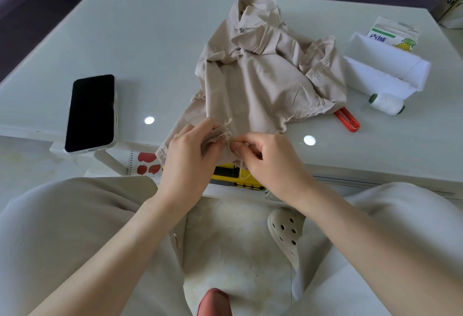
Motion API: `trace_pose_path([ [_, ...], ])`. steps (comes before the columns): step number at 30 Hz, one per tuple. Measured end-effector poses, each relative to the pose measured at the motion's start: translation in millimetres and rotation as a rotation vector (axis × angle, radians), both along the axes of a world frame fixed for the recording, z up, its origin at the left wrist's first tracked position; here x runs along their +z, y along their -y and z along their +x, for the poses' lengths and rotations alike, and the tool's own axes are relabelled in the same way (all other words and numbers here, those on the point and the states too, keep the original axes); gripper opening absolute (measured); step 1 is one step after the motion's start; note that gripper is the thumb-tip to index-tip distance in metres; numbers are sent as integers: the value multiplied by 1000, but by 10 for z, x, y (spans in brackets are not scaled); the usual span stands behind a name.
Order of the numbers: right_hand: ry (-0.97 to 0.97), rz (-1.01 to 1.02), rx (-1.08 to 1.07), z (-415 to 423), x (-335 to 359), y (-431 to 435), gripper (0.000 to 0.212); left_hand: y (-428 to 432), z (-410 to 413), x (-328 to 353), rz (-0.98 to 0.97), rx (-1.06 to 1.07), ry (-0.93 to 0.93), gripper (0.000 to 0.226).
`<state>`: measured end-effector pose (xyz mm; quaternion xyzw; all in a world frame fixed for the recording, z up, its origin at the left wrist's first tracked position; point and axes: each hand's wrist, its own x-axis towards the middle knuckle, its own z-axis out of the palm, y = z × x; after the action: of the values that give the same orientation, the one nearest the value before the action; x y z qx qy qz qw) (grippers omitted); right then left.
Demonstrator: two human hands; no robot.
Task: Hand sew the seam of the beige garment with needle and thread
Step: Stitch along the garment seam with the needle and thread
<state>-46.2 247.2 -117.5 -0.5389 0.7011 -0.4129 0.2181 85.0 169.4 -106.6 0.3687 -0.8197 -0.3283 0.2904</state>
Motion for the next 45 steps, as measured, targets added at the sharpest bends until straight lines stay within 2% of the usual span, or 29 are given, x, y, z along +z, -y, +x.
trace_pose_path([
  [4, 29, 6, -12, 36, 2, 5, 20, -56, -39, 27, 9, -25, -19, 21],
  [10, 345, 113, 36, 78, 34, 40, 26, -21, -49, 14, -2, -31, -47, 6],
  [14, 488, 126, 160, 86, 74, 47, 32, 22, -28, 14, 23, 9, -84, 19],
  [19, 562, 77, 138, 107, 68, 26, 14, 29, -26, 47, 40, 47, -109, 18],
  [22, 581, 41, 86, 92, 58, 18, 13, -18, -32, 50, 56, 23, -108, 13],
  [24, 560, 15, 50, 77, 58, 11, 17, -56, -32, 89, 105, -6, -142, 23],
  [26, 495, 8, 29, 65, 55, -2, 19, -73, -34, 131, 157, -32, -170, 28],
  [29, 402, 9, 48, 52, 54, -15, 10, -54, -34, 132, 228, -63, -200, 19],
  [33, 268, 18, 85, 22, 112, -32, 14, 6, -22, 86, 262, -71, -202, 18],
  [35, 229, -51, -1, -21, 163, -22, 14, 24, -19, 70, 255, -68, -196, 16],
  [38, 297, -21, -127, -105, 202, 17, 21, 17, -28, 63, 228, -74, -166, 16],
  [41, 412, 144, -53, -108, 184, 41, 29, -27, -42, 113, 218, -123, -137, 28],
  [45, 591, 176, -15, -106, 205, 49, 15, -62, -50, 177, 190, -179, -81, 36],
])
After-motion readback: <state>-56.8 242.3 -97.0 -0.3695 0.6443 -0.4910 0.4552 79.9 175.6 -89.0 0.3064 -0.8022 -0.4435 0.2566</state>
